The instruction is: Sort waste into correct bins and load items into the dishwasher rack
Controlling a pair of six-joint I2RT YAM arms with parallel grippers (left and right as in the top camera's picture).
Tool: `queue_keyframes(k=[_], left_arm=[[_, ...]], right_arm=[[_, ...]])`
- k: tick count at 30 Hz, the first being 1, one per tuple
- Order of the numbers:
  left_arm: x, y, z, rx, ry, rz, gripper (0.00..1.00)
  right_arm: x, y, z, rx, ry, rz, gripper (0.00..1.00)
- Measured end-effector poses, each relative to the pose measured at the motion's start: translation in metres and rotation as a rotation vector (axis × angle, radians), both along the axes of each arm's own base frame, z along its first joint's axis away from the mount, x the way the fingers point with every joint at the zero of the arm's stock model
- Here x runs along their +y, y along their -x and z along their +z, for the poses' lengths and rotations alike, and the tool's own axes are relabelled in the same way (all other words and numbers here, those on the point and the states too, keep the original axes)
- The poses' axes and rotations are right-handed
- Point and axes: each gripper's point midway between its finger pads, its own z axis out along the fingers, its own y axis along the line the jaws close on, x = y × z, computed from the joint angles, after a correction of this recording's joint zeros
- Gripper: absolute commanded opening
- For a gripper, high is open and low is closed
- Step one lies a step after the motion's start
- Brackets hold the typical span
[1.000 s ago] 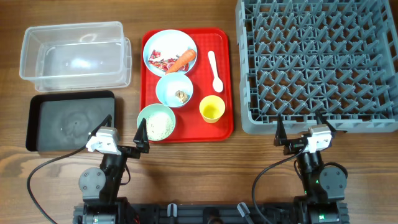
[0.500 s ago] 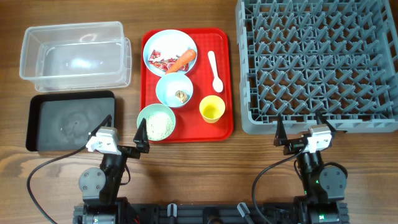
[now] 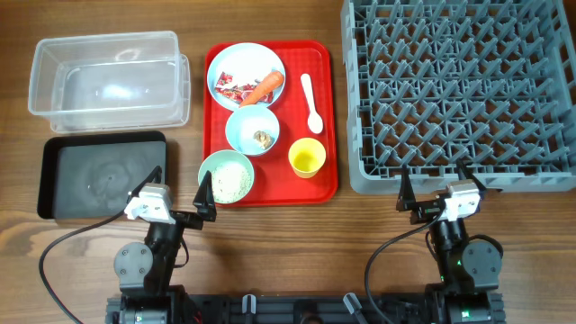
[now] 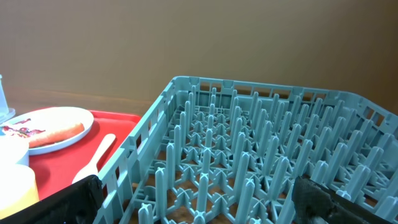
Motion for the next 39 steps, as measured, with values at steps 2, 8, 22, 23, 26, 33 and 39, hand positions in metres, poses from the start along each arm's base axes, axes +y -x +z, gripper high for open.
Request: queue_keyframes(k=[2,8,22,23,26,33,39], left_arm=[[0.0,0.0,0.0,0.0,0.0,0.0,1.0],[-0.001,0.0,0.004,-0.01,0.036,-0.002,1.0],[-0.005,-0.005,0.076,0.089,0.123,-0.022,1.0],[-0.006,-0.009,0.083,0.116,0.125,-0.026,1.0],[-0.008,-0.023,0.103,0.192,0.132,-0.037,1.0],[-0.018,-0.067,0.144,0.447,0.169,-0.087,1.0],[-0.026,-0.106,0.155,0.625,0.153,-0.115,1.0]], right_arm=[[0.001,0.0,0.007,-0.03,-0.002,0.006,1.0],[0.004,0.002,0.032,-0.13,-0.017,0.025,1.0],[0.013,0.018,0.119,-0.284,-0.069,0.092,1.0],[0.015,0.018,0.129,-0.29,-0.061,0.102,1.0],[0.02,0.013,0.152,-0.286,-0.035,0.127,1.0],[0.03,-0.025,0.192,-0.214,-0.02,0.169,1.0],[0.037,-0.067,0.204,-0.065,-0.02,0.199,1.0]])
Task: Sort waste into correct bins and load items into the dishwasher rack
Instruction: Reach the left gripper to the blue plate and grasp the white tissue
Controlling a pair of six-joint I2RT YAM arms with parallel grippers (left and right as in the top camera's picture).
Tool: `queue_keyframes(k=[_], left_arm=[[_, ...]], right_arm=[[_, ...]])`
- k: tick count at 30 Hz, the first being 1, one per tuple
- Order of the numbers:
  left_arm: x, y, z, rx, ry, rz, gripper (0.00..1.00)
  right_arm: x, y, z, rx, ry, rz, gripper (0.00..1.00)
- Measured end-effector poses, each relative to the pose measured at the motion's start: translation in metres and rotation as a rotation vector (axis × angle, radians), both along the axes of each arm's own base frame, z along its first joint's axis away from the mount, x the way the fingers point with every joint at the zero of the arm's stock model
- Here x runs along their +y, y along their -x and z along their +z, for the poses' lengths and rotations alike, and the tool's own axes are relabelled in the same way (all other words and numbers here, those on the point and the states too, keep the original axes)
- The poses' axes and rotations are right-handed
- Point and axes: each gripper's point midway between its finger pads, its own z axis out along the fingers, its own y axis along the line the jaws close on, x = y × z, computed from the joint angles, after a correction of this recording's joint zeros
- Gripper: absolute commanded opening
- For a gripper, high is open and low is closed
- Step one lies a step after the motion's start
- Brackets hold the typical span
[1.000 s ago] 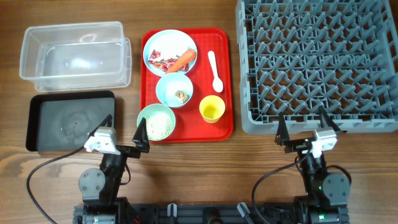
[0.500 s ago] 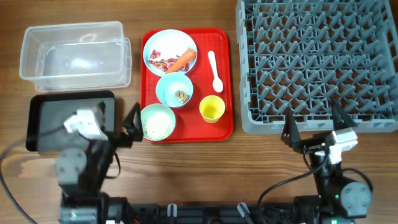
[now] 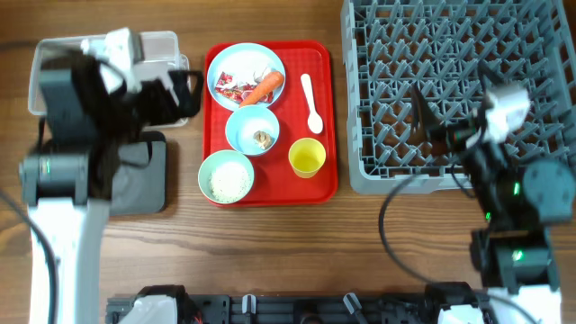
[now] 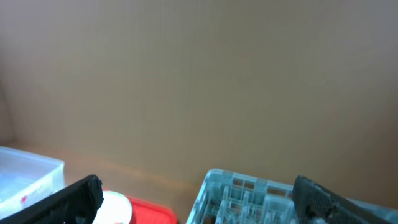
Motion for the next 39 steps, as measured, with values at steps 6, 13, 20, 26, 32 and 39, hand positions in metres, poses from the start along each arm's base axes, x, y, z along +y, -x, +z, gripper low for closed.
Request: queue_keyframes(k=[6,13,20,26,32,39], left_arm=[[-0.015,-0.047,0.002,0.081,-0.048,-0.039,1.0],[-0.039,-0.084,-0.028,0.115,-0.053,-0.095,1.0],[-0.055,-0.11,-0.035,0.078,0.013,-0.13,1.0],[-0.051,-0.132,-0.039,0.054,0.009,-0.055,0.99],[-0.057,-0.15,-0.114,0.226,-0.008,0.015,0.94],[-0.077,-0.152,-0.194,0.383,-0.108,0.104,0.9]], right_arm=[[0.011,-0.031,0.009,0.163,0.013,0.055,1.0],[0.02,-0.05,-0.012,0.327,0.013,0.11,1.0],[0.021,-0.05,-0.045,0.456,0.012,0.111,1.0],[0.017,-0.042,-0.065,0.545,0.025,0.093,1.0],[0.016,-0.04,-0.07,0.566,0.039,0.09,1.0],[0.015,-0.036,-0.076,0.594,0.044,0.087,1.0]])
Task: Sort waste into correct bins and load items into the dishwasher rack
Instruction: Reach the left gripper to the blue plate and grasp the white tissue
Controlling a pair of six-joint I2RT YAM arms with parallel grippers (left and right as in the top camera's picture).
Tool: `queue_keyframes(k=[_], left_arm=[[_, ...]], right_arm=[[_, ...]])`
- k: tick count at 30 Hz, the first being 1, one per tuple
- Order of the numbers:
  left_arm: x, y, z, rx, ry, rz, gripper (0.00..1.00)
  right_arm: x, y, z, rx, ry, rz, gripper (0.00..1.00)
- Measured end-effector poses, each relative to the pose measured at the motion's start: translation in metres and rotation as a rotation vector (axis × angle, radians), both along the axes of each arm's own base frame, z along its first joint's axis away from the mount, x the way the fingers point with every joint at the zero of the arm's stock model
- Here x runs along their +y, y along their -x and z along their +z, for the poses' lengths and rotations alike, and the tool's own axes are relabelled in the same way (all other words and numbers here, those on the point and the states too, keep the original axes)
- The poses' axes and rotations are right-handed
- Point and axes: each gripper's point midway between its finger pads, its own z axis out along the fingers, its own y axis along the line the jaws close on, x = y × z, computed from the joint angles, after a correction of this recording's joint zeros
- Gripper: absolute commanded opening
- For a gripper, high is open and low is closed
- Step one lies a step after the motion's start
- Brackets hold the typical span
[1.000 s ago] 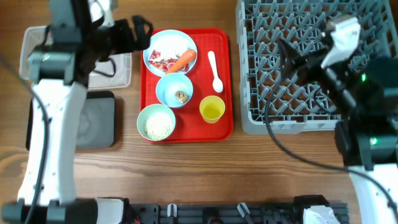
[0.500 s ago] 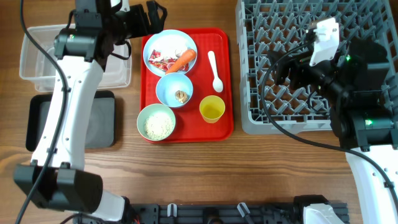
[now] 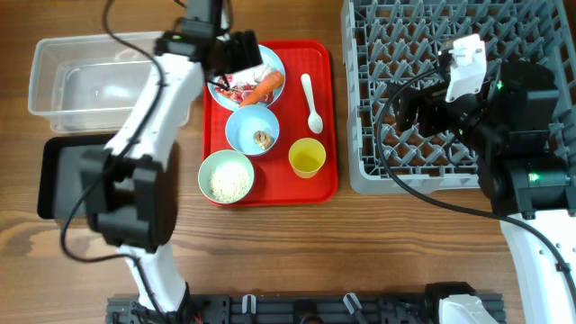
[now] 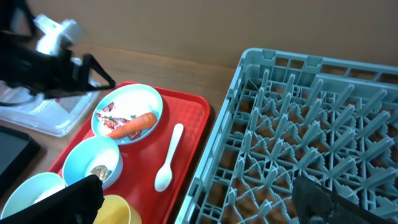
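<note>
A red tray [image 3: 270, 121] holds a plate [image 3: 246, 63] with a carrot [image 3: 263, 88] and a red-white wrapper [image 3: 232, 87]. It also holds a small blue bowl [image 3: 253, 130] with a scrap in it, a bowl of rice [image 3: 226, 177], a yellow cup [image 3: 307, 158] and a white spoon [image 3: 310, 102]. My left gripper [image 3: 239, 54] hovers open at the plate's far left rim, holding nothing. My right gripper [image 3: 416, 106] is wide open and empty above the left part of the grey dish rack [image 3: 468, 54]. The right wrist view shows the plate [image 4: 127, 102], the spoon [image 4: 168, 158] and the rack [image 4: 298, 124].
A clear plastic bin [image 3: 103, 81] stands at the far left, with a black bin [image 3: 58, 180] in front of it, partly under my left arm. The rack's left wall runs close along the tray's right edge.
My left gripper was over the bins on the left and is now at the plate on the tray. My right wrist now looks down on the tray and rack instead of at the wall.
Both grippers stood open and low at the table's near edge, left by the rice bowl, right before the rack. Then both arms were raised, left over the bins, right over the rack. Now the left is at the plate. Nothing on the tray has moved.
</note>
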Motion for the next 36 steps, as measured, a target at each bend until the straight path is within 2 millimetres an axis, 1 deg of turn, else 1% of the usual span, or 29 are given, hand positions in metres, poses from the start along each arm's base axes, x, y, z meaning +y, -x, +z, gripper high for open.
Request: queue_keyframes(k=[2,7,9,10,11,13,14,15,16,17,18,19,20,21,24,36], left_arm=[[-0.001,-0.001,-0.015,0.023,-0.024,0.044,0.9],[0.003,-0.004,-0.07,0.107,-0.041,0.19,0.93],[0.006,-0.003,-0.095,0.153,-0.041,0.248,0.94],[0.007,-0.002,-0.103,0.165,-0.04,0.265,0.94],[0.011,-0.004,-0.107,0.161,-0.053,0.29,0.94],[0.009,-0.008,-0.105,0.15,-0.03,0.311,0.94],[0.01,-0.009,-0.105,0.146,-0.029,0.324,0.91],[0.01,-0.01,-0.105,0.144,-0.026,0.331,0.81],[0.01,-0.01,-0.105,0.143,-0.025,0.338,0.6],[0.011,-0.01,-0.106,0.144,-0.023,0.346,0.36],[0.011,-0.01,-0.106,0.146,-0.02,0.355,0.28],[0.012,-0.01,-0.107,0.146,-0.022,0.357,0.18],[0.012,-0.01,-0.109,0.149,-0.024,0.359,0.06],[0.013,-0.009,-0.111,0.153,-0.025,0.362,0.04],[0.013,-0.008,-0.114,0.16,-0.024,0.369,0.04],[0.011,-0.01,-0.112,0.154,-0.019,0.367,0.04]], right_arm=[[0.0,0.001,-0.002,0.008,0.003,0.0,1.0],[-0.001,0.005,-0.008,0.04,0.006,-0.002,1.0],[-0.001,0.006,-0.01,0.048,0.006,-0.002,1.0],[-0.001,0.006,-0.011,0.051,0.007,-0.002,1.0],[-0.001,0.007,-0.011,0.056,0.007,-0.002,1.0],[-0.001,0.008,-0.013,0.065,0.007,-0.002,1.0],[-0.001,0.008,-0.013,0.066,0.007,-0.002,1.0],[-0.001,0.008,-0.013,0.066,0.008,-0.001,1.0],[-0.001,0.008,-0.014,0.065,0.011,0.0,1.0],[-0.001,0.008,-0.013,0.063,0.013,0.002,1.0],[-0.001,0.008,-0.013,0.063,0.013,0.002,1.0],[-0.001,0.008,-0.013,0.063,0.013,0.002,1.0],[-0.001,0.008,-0.013,0.063,0.013,0.002,1.0],[-0.001,0.008,-0.013,0.063,0.013,0.002,1.0],[-0.001,0.008,-0.014,0.064,0.013,0.002,1.0],[-0.001,0.008,-0.014,0.063,0.014,0.002,1.0]])
